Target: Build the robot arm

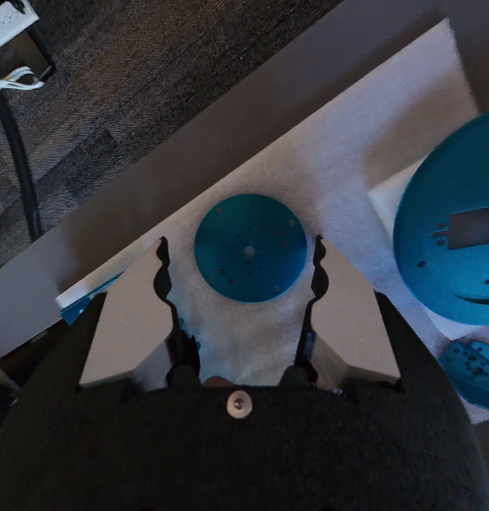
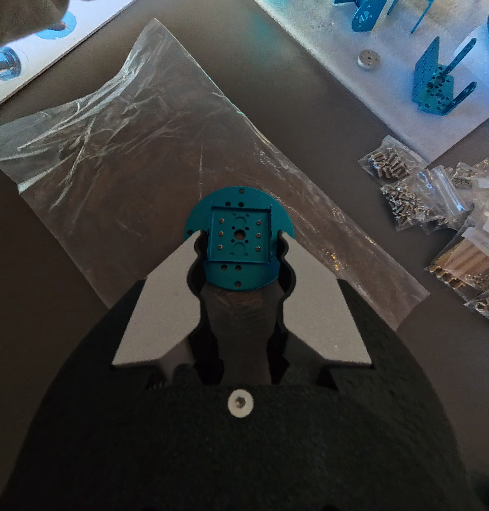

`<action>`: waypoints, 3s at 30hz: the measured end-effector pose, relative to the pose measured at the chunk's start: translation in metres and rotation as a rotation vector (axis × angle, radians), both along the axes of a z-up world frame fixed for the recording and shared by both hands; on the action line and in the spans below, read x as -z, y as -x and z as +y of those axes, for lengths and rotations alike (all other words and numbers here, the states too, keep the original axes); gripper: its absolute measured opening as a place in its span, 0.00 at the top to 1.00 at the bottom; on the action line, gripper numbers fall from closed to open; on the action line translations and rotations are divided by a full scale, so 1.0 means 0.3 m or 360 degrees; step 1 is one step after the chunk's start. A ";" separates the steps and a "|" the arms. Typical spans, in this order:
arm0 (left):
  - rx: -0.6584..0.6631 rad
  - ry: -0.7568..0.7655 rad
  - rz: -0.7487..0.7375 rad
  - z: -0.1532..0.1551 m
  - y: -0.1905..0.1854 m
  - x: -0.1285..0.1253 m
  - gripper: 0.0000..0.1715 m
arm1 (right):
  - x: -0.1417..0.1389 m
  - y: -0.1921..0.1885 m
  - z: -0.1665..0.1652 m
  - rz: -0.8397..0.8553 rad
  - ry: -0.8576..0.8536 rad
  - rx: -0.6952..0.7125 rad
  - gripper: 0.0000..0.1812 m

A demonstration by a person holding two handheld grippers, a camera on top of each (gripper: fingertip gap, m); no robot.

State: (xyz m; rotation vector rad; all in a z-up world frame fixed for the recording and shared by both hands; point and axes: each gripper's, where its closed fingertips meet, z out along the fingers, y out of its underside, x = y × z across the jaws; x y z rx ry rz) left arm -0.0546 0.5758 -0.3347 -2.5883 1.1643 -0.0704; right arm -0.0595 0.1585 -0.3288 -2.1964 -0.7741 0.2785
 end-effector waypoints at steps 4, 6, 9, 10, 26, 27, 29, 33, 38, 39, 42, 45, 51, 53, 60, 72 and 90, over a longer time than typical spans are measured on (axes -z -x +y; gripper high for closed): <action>-0.0057 0.0103 -0.0058 -0.004 -0.001 0.009 0.40 | -0.017 0.001 0.002 0.0038 -0.0017 -0.0002 0.72; -0.0069 0.0117 -0.0069 -0.007 -0.003 0.012 0.41 | -0.017 0.006 -0.002 0.0072 0.0006 -0.0010 0.73; -0.0076 0.0147 -0.0084 -0.007 -0.002 0.014 0.42 | -0.017 0.013 -0.005 0.0092 0.0018 -0.0018 0.73; -0.0072 0.0150 -0.0081 -0.006 -0.002 0.013 0.42 | -0.014 0.013 -0.005 0.0088 0.0019 -0.0019 0.74; -0.0007 0.0102 -0.0068 -0.003 0.028 -0.030 0.54 | -0.020 -0.009 0.003 0.0066 0.0012 0.0001 0.76; -0.0011 0.0109 -0.0094 -0.007 0.030 -0.044 0.54 | -0.023 -0.012 0.004 0.0071 0.0011 0.0004 0.76; -0.0002 0.0109 -0.0139 -0.021 0.040 -0.079 0.54 | -0.030 -0.018 0.007 0.0082 0.0009 0.0011 0.76; 0.0103 0.0112 -0.0261 -0.128 0.064 -0.173 0.54 | -0.054 -0.034 0.012 0.0120 -0.0004 0.0026 0.76; 0.0351 0.0133 -0.0402 -0.426 0.120 -0.276 0.53 | -0.086 -0.041 0.014 0.0190 -0.0011 0.0027 0.75; 0.0407 0.0149 -0.0419 -0.508 0.140 -0.288 0.54 | -0.092 -0.047 0.015 0.0198 -0.0018 0.0031 0.75; 0.0571 0.0215 -0.0461 -0.781 0.207 -0.302 0.53 | -0.100 -0.052 0.013 0.0232 0.0002 0.0013 0.73; 0.0650 0.0281 -0.0496 -1.037 0.266 -0.265 0.54 | -0.088 -0.029 -0.014 0.0270 0.0085 -0.0077 0.72; 0.0721 0.0310 -0.0494 -1.326 0.328 -0.132 0.54 | -0.056 -0.005 -0.009 0.0126 0.0016 -0.0095 0.71; 0.0755 0.0311 -0.0437 -1.368 0.339 -0.083 0.54 | -0.043 -0.011 0.007 0.0039 -0.0031 -0.0080 0.70; 0.0860 0.0131 -0.0233 -1.373 0.340 0.008 0.54 | 0.006 0.000 0.019 -0.0009 0.0031 -0.0103 0.71; 0.0880 -0.0085 -0.0452 -1.445 0.381 -0.134 0.53 | -0.203 -0.059 0.061 -0.0074 -0.0110 -0.0094 0.75; 0.0273 -0.0306 -0.1215 -1.477 0.589 -0.302 0.53 | -0.066 0.028 1.344 -0.0263 0.0104 -0.0046 0.76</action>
